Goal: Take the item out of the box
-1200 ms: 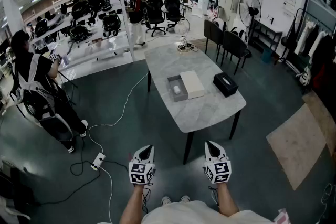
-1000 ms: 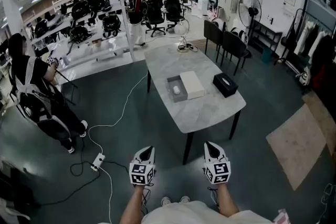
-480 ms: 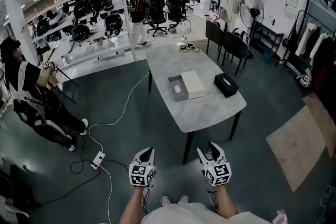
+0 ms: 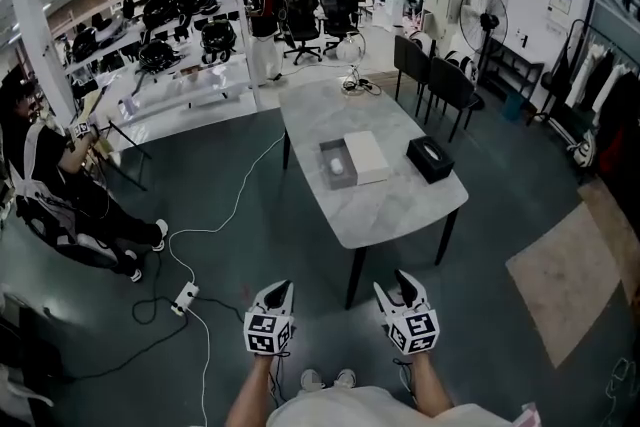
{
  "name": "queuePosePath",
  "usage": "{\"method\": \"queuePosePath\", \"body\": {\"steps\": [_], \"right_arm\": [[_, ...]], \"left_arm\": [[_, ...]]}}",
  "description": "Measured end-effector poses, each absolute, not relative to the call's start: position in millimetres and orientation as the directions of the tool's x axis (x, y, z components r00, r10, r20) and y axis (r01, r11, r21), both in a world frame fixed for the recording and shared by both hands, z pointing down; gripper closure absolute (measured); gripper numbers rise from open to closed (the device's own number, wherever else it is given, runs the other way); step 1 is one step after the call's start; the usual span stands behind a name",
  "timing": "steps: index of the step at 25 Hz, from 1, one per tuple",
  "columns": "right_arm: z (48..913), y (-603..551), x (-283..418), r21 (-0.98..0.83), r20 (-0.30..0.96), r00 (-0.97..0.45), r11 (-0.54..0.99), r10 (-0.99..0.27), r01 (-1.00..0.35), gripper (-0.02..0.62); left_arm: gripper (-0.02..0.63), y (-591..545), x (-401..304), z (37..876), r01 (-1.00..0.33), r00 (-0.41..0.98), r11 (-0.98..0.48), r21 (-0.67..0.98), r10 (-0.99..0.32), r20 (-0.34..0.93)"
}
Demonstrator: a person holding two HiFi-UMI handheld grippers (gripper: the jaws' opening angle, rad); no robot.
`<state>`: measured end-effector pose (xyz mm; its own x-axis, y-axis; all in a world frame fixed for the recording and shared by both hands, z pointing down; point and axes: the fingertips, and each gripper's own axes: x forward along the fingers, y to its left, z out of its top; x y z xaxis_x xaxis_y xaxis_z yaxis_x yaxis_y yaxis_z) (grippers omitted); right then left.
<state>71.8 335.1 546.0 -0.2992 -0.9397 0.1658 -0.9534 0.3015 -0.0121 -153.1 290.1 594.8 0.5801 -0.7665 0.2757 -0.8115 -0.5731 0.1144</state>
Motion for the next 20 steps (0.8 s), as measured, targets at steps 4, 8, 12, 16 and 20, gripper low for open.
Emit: {"method": "queuePosePath", "body": {"steps": [4, 8, 12, 16, 20], "right_arm": [[547, 335, 80, -0.021, 0.166, -0.317, 0.318, -0.934, -0.948, 0.389], [548, 334, 88, -0.027, 0.162, -0.342, 0.342, -0.926, -0.939, 0.397], [551, 330, 96, -0.022, 0.164, -0.356, 0.357, -0.920, -0.934, 0.397], [551, 326, 103, -0.025, 0.164, -0.356, 0.357, -0.920, -0.934, 0.398], [555, 326, 105, -0.028, 0.163, -0.356, 0.356, -0.920, -0.934, 0.399]], "left_arm": [[0.591, 293, -143, 595, -0.818, 0.571, -0.564, 0.112, -0.771, 0.282], [0.591, 296, -133, 596, -0.827, 0.557, -0.552, 0.106, -0.780, 0.285], [0.591, 298, -125, 602, -0.836, 0.543, -0.539, 0.103, -0.785, 0.298], [0.591, 297, -120, 600, -0.840, 0.535, -0.534, 0.095, -0.788, 0.305], [0.591, 296, -117, 599, -0.841, 0.533, -0.534, 0.087, -0.791, 0.302]]}}
